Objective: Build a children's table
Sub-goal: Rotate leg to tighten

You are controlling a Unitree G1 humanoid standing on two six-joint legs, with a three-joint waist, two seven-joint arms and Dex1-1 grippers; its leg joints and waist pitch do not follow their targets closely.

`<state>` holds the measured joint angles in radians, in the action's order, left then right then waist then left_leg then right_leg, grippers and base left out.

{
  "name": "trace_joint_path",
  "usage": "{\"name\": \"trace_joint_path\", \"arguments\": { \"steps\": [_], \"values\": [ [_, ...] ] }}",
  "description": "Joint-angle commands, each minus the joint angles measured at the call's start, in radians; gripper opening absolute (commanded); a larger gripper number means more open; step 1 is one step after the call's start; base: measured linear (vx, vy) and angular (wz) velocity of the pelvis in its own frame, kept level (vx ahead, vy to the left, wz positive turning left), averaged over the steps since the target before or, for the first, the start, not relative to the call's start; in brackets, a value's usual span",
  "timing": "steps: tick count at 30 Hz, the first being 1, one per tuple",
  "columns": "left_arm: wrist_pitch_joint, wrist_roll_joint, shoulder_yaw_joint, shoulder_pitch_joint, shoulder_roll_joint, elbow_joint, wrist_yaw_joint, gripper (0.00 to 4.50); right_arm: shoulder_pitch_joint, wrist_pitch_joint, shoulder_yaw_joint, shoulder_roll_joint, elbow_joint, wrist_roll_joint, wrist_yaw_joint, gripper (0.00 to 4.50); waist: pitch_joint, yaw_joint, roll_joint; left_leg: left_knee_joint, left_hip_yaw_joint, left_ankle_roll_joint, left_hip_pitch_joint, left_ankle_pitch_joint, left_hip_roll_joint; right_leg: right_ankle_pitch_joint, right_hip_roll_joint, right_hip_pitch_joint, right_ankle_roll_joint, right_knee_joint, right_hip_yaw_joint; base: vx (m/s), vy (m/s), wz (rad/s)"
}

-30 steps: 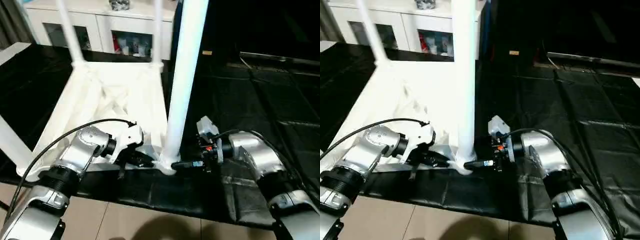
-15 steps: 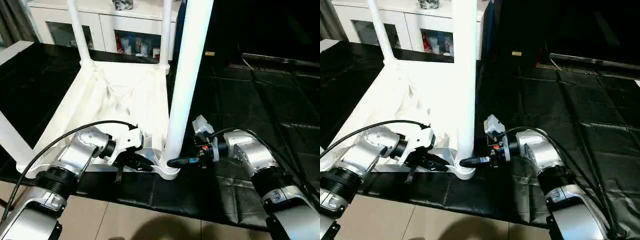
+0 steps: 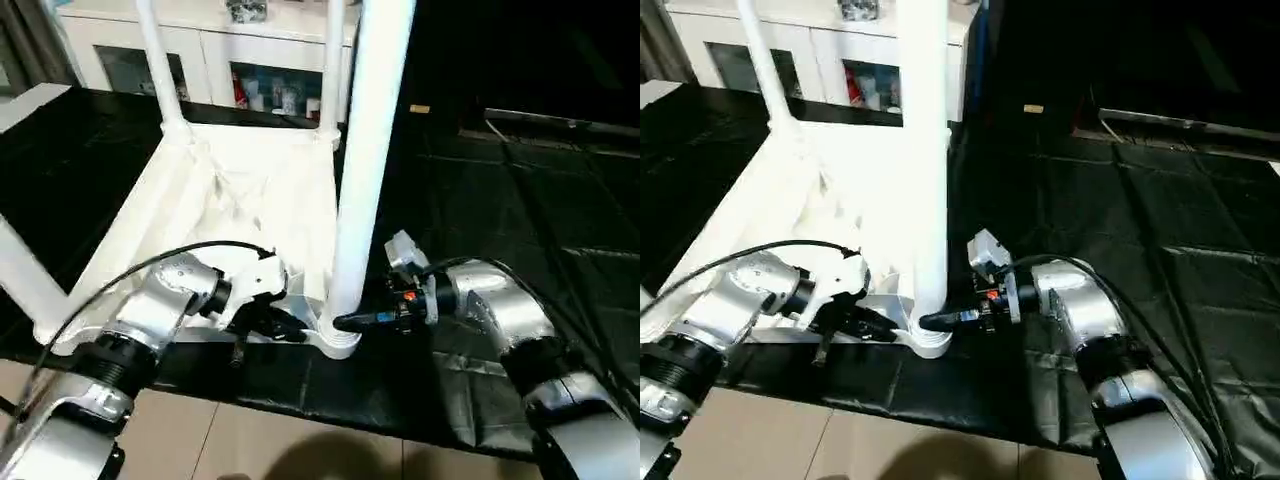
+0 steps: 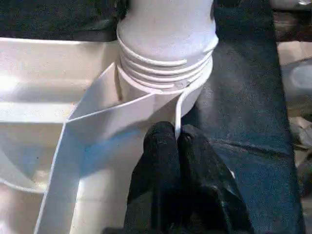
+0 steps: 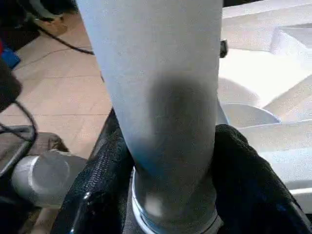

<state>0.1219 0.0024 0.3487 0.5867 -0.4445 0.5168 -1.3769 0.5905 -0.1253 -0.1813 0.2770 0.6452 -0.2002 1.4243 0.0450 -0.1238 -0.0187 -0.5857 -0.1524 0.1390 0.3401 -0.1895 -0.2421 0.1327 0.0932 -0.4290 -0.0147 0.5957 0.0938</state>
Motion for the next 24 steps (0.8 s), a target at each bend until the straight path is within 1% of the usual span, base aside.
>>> {"name": "trace_joint_path", "arguments": {
  "steps": [1,2,3,4,5,6,7,8,9,10,11,12,13,14,15,16,17,18,19,20,21,22,23,24],
  "values": [
    [0.057,0.010,-0.005,0.015,0.052,0.002,0.093,0.00,-0.014,-0.033,-0.006,-0.049,-0.040,-0.006,-0.084,2.04,-0.063,0.006,0.001,0.071,-0.028,-0.029,0.005,-0.254,0.019,0.412,0.031,0.064,-0.158,-0.071,-0.034,0.000,0.000,0.00],
    [0.090,0.005,-0.014,0.019,0.073,-0.002,0.125,0.00,-0.023,-0.048,-0.002,-0.068,-0.043,0.012,-0.158,2.02,-0.061,0.009,0.000,0.073,-0.027,-0.027,0.007,-0.258,0.020,0.426,0.031,0.064,-0.151,-0.073,-0.033,0.000,0.000,0.00],
    [0.122,-0.001,-0.023,0.022,0.093,-0.008,0.152,0.00,-0.033,-0.055,0.002,-0.087,-0.047,0.027,-0.219,2.01,-0.059,0.014,0.004,0.073,-0.025,-0.019,0.005,-0.271,0.024,0.473,0.031,0.063,-0.132,-0.079,-0.031,0.000,0.000,0.00],
    [0.163,-0.005,-0.034,0.030,0.125,-0.013,0.199,0.00,-0.043,-0.071,0.009,-0.120,-0.050,0.043,-0.306,2.01,-0.056,0.021,-0.002,0.071,-0.025,-0.013,0.005,-0.284,0.029,0.538,0.031,0.062,-0.100,-0.089,-0.026,0.000,0.000,0.00],
    [0.167,-0.005,-0.036,0.031,0.130,-0.013,0.207,0.00,-0.044,-0.074,0.010,-0.124,-0.051,0.045,-0.318,2.00,-0.052,0.029,-0.003,0.071,-0.022,-0.007,0.008,-0.299,0.035,0.613,0.030,0.062,-0.062,-0.100,-0.017,0.000,0.000,0.00],
    [0.177,-0.005,-0.039,0.034,0.139,-0.013,0.222,0.00,-0.047,-0.081,0.012,-0.134,-0.053,0.049,-0.342,1.98,-0.052,0.036,-0.003,0.068,-0.020,-0.006,0.006,-0.311,0.037,0.647,0.030,0.062,-0.043,-0.107,-0.011,0.000,0.000,0.00],
    [0.195,0.001,-0.047,0.044,0.163,-0.007,0.266,0.00,-0.046,-0.090,0.015,-0.159,-0.046,0.064,-0.406,1.97,-0.051,0.048,0.000,0.064,-0.018,-0.007,0.008,-0.324,0.042,0.691,0.029,0.062,-0.011,-0.119,-0.001,0.000,0.000,0.00],
    [0.215,0.006,-0.057,0.054,0.187,0.001,0.315,0.00,-0.043,-0.103,0.020,-0.184,-0.038,0.078,-0.472,1.97,-0.052,0.052,0.005,0.063,-0.016,-0.006,0.007,-0.329,0.042,0.702,0.030,0.061,-0.003,-0.124,0.004,0.000,0.000,0.00],
    [0.231,0.010,-0.067,0.063,0.205,0.010,0.355,0.00,-0.038,-0.113,0.024,-0.204,-0.029,0.091,-0.527,1.97,-0.053,0.063,0.004,0.060,-0.013,-0.010,0.005,-0.344,0.046,0.717,0.028,0.061,0.015,-0.136,0.019,0.000,0.000,0.00],
    [0.242,0.011,-0.074,0.069,0.218,0.016,0.380,0.00,-0.033,-0.119,0.028,-0.216,-0.021,0.098,-0.564,1.96,-0.050,0.078,0.013,0.063,-0.009,-0.020,0.002,-0.375,0.043,0.709,0.026,0.063,0.018,-0.150,0.037,0.000,0.000,0.00],
    [0.253,0.012,-0.083,0.077,0.233,0.025,0.413,0.00,-0.022,-0.125,0.036,-0.233,-0.009,0.105,-0.613,1.96,-0.051,0.091,0.021,0.068,0.001,-0.025,-0.002,-0.423,0.035,0.690,0.026,0.074,0.022,-0.160,0.059,0.000,0.000,0.00],
    [0.262,0.013,-0.100,0.091,0.257,0.041,0.468,0.00,-0.001,-0.128,0.052,-0.259,0.012,0.111,-0.688,1.96,-0.049,0.098,0.025,0.071,0.005,-0.030,-0.003,-0.451,0.030,0.672,0.025,0.078,0.021,-0.164,0.067,0.000,0.000,0.00],
    [0.263,0.014,-0.103,0.092,0.260,0.043,0.477,0.00,0.002,-0.129,0.054,-0.263,0.014,0.113,-0.699,1.96,-0.047,0.114,0.034,0.084,0.019,-0.040,-0.002,-0.515,0.013,0.607,0.026,0.096,0.011,-0.161,0.082,-0.034,0.056,-0.14],
    [0.274,0.019,-0.121,0.105,0.285,0.056,0.534,0.00,0.022,-0.130,0.068,-0.291,0.030,0.120,-0.771,1.96,-0.043,0.113,0.049,0.120,0.042,-0.047,0.016,-0.617,-0.025,0.492,0.027,0.127,-0.015,-0.106,0.072,0.000,0.000,0.00],
    [0.288,0.029,-0.146,0.118,0.316,0.070,0.612,0.00,0.046,-0.140,0.082,-0.328,0.044,0.129,-0.855,1.96,-0.042,0.105,0.062,0.144,0.050,-0.048,0.021,-0.684,-0.050,0.392,0.031,0.140,-0.046,-0.050,0.052,0.000,0.000,0.00],
    [0.293,0.030,-0.151,0.120,0.322,0.070,0.622,0.00,0.050,-0.143,0.084,-0.334,0.046,0.133,-0.869,1.96,-0.031,0.099,0.051,0.167,0.045,-0.044,0.010,-0.756,-0.067,0.283,0.037,0.127,-0.085,0.000,0.009,0.000,0.000,0.00],
    [0.301,0.032,-0.156,0.121,0.329,0.068,0.636,0.00,0.054,-0.144,0.088,-0.342,0.047,0.138,-0.890,1.96,-0.020,0.105,0.008,0.106,0.012,-0.035,-0.052,-0.719,0.005,0.584,0.017,0.062,-0.029,-0.122,0.037,0.000,0.000,0.00],
    [0.302,0.033,-0.157,0.121,0.331,0.066,0.641,0.00,0.056,-0.141,0.091,-0.344,0.046,0.140,-0.900,1.96,-0.019,0.102,0.000,0.028,-0.013,-0.027,-0.105,-0.606,0.061,0.791,0.027,0.002,0.020,-0.200,0.077,0.000,0.000,0.00],
    [0.303,0.033,-0.157,0.120,0.332,0.065,0.641,0.00,0.057,-0.139,0.092,-0.345,0.046,0.141,-0.902,1.96,-0.015,0.132,-0.014,-0.067,-0.030,-0.058,-0.103,-0.453,0.101,0.991,0.007,-0.023,0.155,-0.276,0.173,0.000,0.000,0.00],
    [0.305,0.031,-0.156,0.117,0.332,0.061,0.643,0.00,0.058,-0.125,0.098,-0.347,0.045,0.140,-0.907,2.30,-0.034,0.147,0.039,-0.016,-0.007,-0.076,-0.052,-0.477,0.041,0.810,0.031,0.077,0.198,-0.251,0.220,0.151,0.083,-0.50],
    [0.305,0.031,-0.156,0.117,0.332,0.061,0.643,0.00,0.058,-0.125,0.098,-0.347,0.045,0.140,-0.907,2.50,-0.051,0.120,0.066,0.060,0.048,-0.072,0.063,-0.534,-0.025,0.518,0.075,0.212,0.118,0.010,0.110,0.151,0.083,-0.50],
    [0.302,0.027,-0.148,0.104,0.321,0.048,0.621,0.00,0.056,-0.125,0.104,-0.340,0.039,0.132,-0.894,2.63,-0.047,0.108,0.068,0.121,0.074,-0.094,-0.001,-0.585,-0.050,0.140,0.060,0.121,-0.010,0.005,0.015,0.191,0.111,-0.45],
    [0.300,0.025,-0.145,0.098,0.315,0.041,0.609,0.00,0.052,-0.121,0.103,-0.334,0.034,0.129,-0.875,2.66,-0.045,0.092,0.022,0.077,0.050,-0.028,-0.007,-0.522,0.030,0.497,0.075,0.117,0.011,-0.093,0.044,0.113,0.008,0.13],
    [0.292,0.023,-0.143,0.092,0.307,0.035,0.596,0.00,0.047,-0.116,0.100,-0.327,0.025,0.126,-0.853,2.66,-0.036,0.094,-0.010,0.013,-0.002,-0.040,-0.059,-0.377,0.086,0.789,0.077,0.029,0.038,-0.156,0.051,0.113,0.008,0.13]
  ]
}}
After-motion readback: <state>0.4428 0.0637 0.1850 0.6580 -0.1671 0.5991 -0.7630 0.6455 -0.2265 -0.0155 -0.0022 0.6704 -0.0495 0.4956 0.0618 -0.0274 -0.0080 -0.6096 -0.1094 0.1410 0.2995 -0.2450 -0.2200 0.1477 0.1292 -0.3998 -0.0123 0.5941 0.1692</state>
